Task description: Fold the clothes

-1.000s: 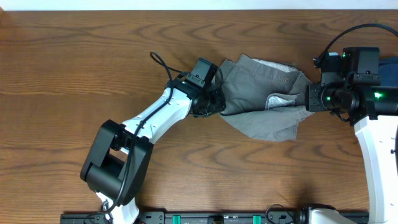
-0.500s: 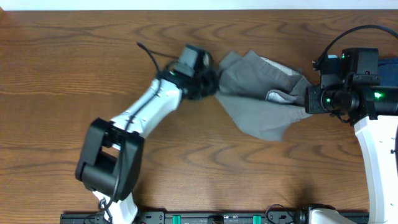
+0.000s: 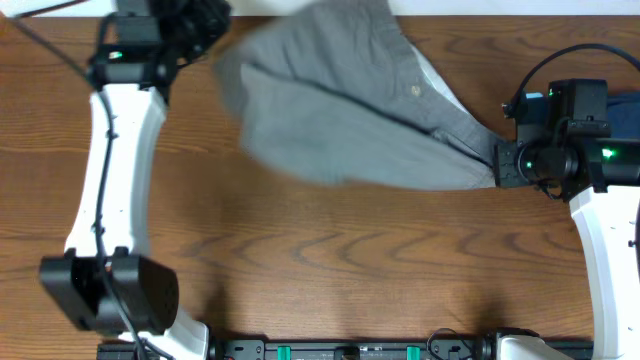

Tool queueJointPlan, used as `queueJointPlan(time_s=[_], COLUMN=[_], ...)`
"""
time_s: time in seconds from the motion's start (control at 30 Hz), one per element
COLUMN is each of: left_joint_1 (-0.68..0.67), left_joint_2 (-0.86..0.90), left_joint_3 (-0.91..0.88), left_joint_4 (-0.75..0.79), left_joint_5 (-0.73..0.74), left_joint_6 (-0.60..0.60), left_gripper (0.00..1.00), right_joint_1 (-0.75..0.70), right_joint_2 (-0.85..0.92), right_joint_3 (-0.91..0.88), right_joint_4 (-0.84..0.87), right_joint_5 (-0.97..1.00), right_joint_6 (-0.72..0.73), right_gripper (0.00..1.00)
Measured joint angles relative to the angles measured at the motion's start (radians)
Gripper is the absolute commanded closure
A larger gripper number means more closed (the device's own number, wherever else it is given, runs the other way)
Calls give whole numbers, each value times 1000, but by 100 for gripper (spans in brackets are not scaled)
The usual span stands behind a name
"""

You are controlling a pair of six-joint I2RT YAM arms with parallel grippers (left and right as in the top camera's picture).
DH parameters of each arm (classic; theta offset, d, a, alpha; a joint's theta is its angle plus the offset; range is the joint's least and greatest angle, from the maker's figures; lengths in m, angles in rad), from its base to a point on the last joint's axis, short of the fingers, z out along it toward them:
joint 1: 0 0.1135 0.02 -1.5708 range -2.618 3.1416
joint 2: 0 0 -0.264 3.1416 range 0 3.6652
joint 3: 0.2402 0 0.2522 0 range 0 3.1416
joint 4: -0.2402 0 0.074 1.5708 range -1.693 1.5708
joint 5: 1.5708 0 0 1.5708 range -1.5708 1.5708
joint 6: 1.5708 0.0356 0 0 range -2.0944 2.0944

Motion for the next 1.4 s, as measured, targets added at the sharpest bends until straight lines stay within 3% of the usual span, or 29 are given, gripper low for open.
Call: queueJointPlan(time_s=[0.2, 0.3, 0.53, 0.63, 0.77, 0.97, 1.4], left_joint_1=[37, 40, 33, 9, -74, -242, -474], left_joint_2=[-62, -76, -75, -67, -39, 41, 290], left_joint_3=[0, 0, 0, -2, -28, -132, -156], left_joint_4=[-79, -121, -326, -422, -526, -524, -364], left_joint_5=[-50, -83, -108, -112, -112, -108, -108], left_joint_6=[35, 73, 124, 156, 211, 298, 367], left_gripper=[94, 94, 93, 85, 61, 39, 37], right_joint_1=[0, 0, 0, 0, 0, 0, 0], right_joint_2=[0, 0, 0, 0, 3, 8, 10], right_joint_3=[0, 0, 0, 0, 0, 0, 0], right_joint_4=[224, 301, 229, 178, 142, 131, 84], right_joint_5=[135, 193, 221, 225, 228, 231, 231], right_joint_6=[13, 37, 64, 66, 69, 84, 87], right_gripper=[89, 90, 93, 94, 94, 93, 93])
